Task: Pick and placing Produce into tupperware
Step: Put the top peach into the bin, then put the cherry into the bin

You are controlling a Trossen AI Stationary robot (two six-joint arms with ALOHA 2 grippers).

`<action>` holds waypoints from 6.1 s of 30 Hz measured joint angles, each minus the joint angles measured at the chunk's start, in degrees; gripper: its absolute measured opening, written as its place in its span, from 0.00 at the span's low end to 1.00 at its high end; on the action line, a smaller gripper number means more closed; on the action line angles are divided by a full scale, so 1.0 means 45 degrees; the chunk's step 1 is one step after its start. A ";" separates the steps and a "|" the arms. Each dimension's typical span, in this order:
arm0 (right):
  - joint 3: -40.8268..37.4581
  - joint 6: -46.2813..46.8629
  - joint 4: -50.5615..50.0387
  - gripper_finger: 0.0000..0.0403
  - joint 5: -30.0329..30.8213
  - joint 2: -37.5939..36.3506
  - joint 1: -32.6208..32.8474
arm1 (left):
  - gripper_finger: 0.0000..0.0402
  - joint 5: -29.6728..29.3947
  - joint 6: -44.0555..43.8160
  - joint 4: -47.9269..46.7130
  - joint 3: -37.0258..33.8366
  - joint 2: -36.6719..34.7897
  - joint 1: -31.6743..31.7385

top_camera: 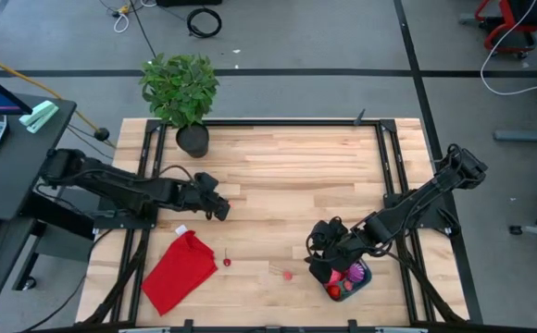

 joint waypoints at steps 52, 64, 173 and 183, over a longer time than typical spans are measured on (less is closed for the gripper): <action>0.0000 -0.0041 0.0097 0.53 0.1520 0.0000 0.0005 | 0.10 0.2804 -0.1079 0.4279 0.0000 0.3274 -0.0056; 0.0000 -0.0036 -0.0054 0.53 0.1510 0.0000 0.0000 | 0.09 0.3589 -0.1054 1.1155 0.0421 0.3274 -0.1855; 0.0000 0.5430 -1.0887 0.51 -0.2166 -0.0039 -0.0083 | 0.43 0.5397 0.9187 0.2216 1.7646 1.4538 -0.2609; -0.0005 0.5450 -1.0110 0.51 -0.2161 -0.0039 -0.0083 | 0.40 0.8153 0.6169 -0.0400 1.7937 1.4407 -0.1932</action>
